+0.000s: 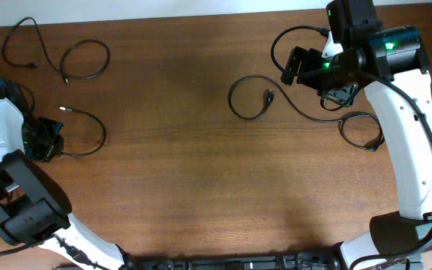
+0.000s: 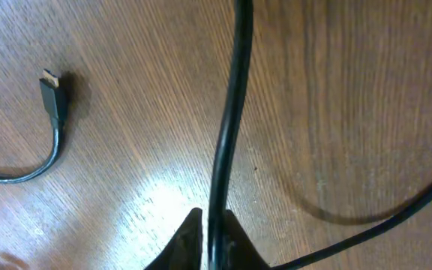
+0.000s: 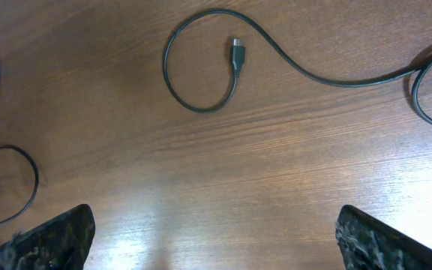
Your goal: Untangle cables
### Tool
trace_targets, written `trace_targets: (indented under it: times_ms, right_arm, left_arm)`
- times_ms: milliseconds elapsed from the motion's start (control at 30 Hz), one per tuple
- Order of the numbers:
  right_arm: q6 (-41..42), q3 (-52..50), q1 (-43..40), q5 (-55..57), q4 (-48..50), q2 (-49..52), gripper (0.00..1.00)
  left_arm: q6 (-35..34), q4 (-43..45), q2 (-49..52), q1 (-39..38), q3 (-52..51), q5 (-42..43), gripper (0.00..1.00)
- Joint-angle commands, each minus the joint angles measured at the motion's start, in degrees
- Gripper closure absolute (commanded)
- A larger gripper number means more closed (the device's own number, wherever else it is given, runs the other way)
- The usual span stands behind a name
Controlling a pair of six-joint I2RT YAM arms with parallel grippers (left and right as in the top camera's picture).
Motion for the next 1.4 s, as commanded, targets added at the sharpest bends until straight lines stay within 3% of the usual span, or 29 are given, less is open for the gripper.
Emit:
trace_targets:
  times_ms: [0, 67, 133, 167, 267, 300, 400, 933, 1133, 1300, 1367]
  right_arm:
    - [0.04, -0.09, 0.11, 0.74, -0.02, 0.13, 0.01]
    - [0.04, -0.09, 0.11, 0.74, -0.02, 0.13, 0.01]
    - [0.04, -0.09, 0.11, 0.74, -0.02, 0.13, 0.01]
    - [0.04, -0.09, 0.11, 0.74, -0.02, 0.13, 0.01]
    - [0.04, -0.09, 0.11, 0.74, -0.02, 0.13, 0.01]
    - [0.04, -0.09, 0.11, 0.74, -0.02, 0.13, 0.01]
    - [0.04, -0.09, 0.09, 0.74, -0.02, 0.13, 0.01]
    - [0.04, -0.09, 0.11, 0.74, -0.02, 0.13, 0.01]
    - [0.04, -0.09, 0.11, 0.74, -0.02, 0.13, 0.01]
    - [0.04, -0.09, 0.11, 0.74, -0.02, 0.13, 0.01]
    - [0.04, -0.09, 0.11, 0.74, -0.02, 0.13, 0.01]
  left_arm:
    - [0.24, 0.15, -0.35, 0.22, -0.68, -0.85, 0.71]
    - [0.24, 0.17, -0.35, 0.22, -0.68, -0.85, 0.69]
    - [0.24, 0.20, -0.35, 0.22, -0.68, -0.85, 0.50]
    - [0.24, 0.26, -0.35, 0.22, -0.68, -0.85, 0.31]
    - [1.03, 0.42, -0.37, 0.24, -0.28, -0.81, 0.12]
    - [4.87, -0.04, -0.37, 0.24, 1.25, -0.66, 0.07]
    - [6.03, -3.02, -0.63, 0.24, 7.67, -0.63, 0.03]
    - [6.08, -1.51, -0.57, 0.22, 7.32, -1.68, 0.01]
    - [9.31, -2.86, -0.57, 0.22, 7.30, 0.85, 0.01]
    - [8.96, -1.38, -0.52, 0.24, 7.26, -2.47, 0.01]
    - [3.82, -2.29, -0.52, 0.24, 7.15, -8.46, 0.01]
